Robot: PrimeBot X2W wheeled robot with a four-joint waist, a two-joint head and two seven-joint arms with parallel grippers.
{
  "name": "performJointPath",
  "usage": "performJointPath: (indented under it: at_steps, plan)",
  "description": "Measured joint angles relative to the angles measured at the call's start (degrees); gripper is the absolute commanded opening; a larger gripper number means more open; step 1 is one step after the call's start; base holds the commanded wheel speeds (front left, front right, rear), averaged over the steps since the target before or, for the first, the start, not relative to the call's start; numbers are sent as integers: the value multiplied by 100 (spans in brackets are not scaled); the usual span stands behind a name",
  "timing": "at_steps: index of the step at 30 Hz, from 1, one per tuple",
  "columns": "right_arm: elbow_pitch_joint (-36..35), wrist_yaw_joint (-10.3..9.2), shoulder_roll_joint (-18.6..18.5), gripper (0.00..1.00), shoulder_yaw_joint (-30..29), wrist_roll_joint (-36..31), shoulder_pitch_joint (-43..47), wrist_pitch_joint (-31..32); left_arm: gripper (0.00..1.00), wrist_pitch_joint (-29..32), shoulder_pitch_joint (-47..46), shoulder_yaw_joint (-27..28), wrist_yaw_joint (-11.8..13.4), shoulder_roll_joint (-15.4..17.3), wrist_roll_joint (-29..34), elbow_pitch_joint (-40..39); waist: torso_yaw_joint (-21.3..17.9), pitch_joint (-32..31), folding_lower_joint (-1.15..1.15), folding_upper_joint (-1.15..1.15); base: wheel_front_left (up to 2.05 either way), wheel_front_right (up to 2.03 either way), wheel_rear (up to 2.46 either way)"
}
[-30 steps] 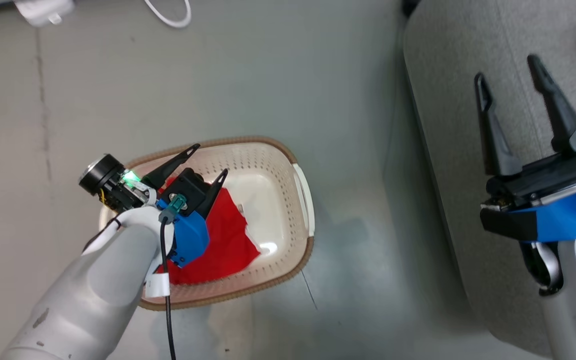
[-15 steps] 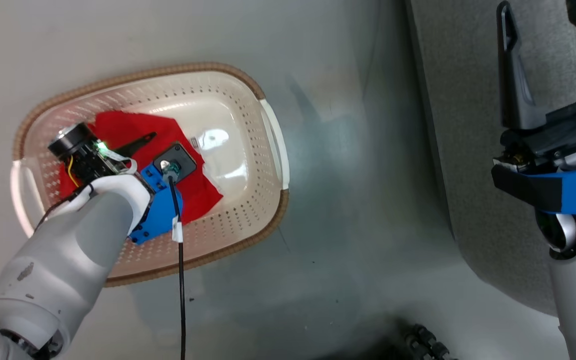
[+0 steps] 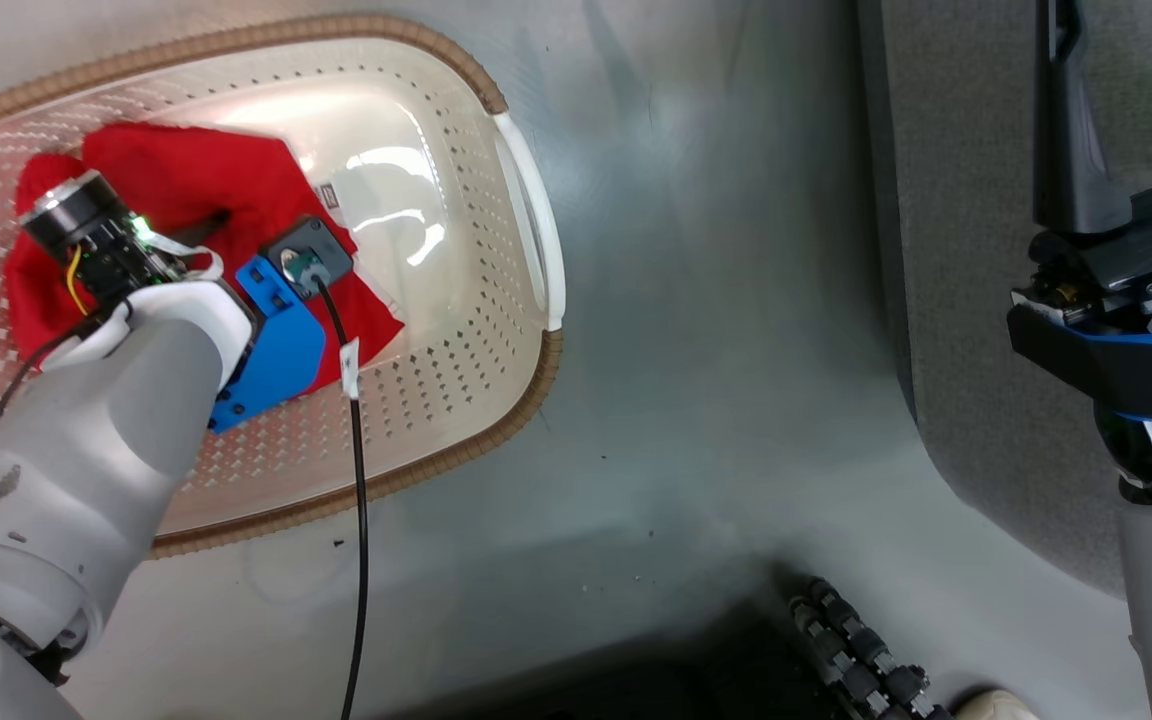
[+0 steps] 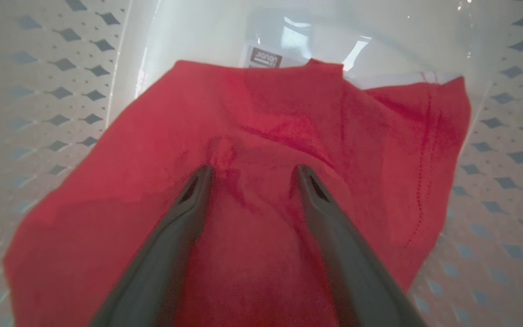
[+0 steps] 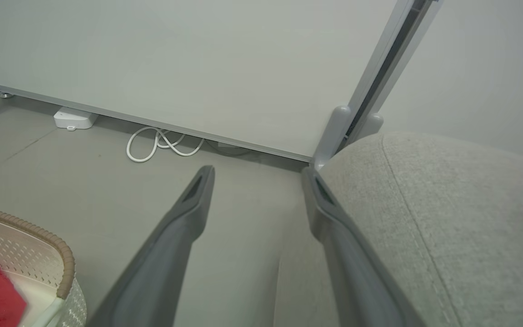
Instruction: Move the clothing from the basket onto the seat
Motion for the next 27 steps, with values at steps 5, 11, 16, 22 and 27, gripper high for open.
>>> performJointPath:
  at_steps: [5,11,16,22,27]
  plan:
    - [-66,0,15,100,-64,-46,-4,-1,100,298,-176,-23,0,4,-74,85,-65,268,0,0,0,0,0]
    - [-105,0,29,100,-158,-129,-4,-1,100,460,-269,-32,0,-67,-143,137,-80,410,-1,0,0,0,0]
    - [-89,0,26,100,-205,-162,-6,-1,0,545,-287,-34,4,-122,-182,162,-41,423,-1,0,0,0,0]
    - [-60,0,31,100,-212,-176,-71,-1,0,489,-266,-40,3,-127,-221,163,-40,348,-1,0,0,0,0]
    - [5,0,49,100,-266,-183,-70,0,0,311,-247,-43,1,-180,-357,113,-20,194,-1,0,0,0,0]
